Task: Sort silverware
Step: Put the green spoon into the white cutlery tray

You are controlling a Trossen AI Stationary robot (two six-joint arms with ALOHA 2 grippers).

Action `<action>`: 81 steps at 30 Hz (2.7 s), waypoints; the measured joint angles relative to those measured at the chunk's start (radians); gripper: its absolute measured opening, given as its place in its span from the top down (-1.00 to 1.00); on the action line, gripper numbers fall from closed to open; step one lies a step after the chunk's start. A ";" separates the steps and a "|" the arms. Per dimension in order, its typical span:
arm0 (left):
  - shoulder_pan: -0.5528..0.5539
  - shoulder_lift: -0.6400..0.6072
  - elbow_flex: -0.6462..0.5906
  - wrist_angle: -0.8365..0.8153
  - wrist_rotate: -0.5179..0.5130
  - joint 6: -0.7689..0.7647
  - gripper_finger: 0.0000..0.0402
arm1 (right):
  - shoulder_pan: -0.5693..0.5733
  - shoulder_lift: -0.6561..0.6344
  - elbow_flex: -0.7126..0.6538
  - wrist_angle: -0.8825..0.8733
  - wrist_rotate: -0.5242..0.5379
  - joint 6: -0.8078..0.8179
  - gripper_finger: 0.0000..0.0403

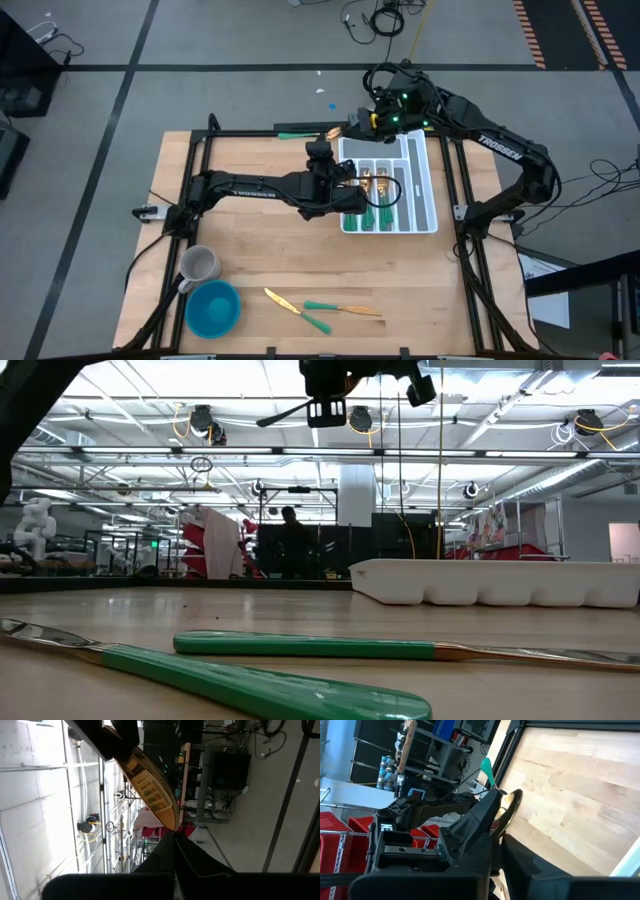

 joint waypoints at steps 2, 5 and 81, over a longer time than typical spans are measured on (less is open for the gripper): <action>0.000 0.000 0.000 0.000 0.000 0.000 1.00 | 0.000 0.001 0.000 0.000 0.000 -0.005 0.88; 0.001 0.000 0.000 0.000 -0.001 -0.001 1.00 | 0.000 0.001 0.000 0.019 0.000 -0.028 0.92; -0.142 -0.123 0.033 -0.097 0.715 -0.417 0.16 | -0.451 0.032 0.000 -0.516 -0.031 -0.907 1.00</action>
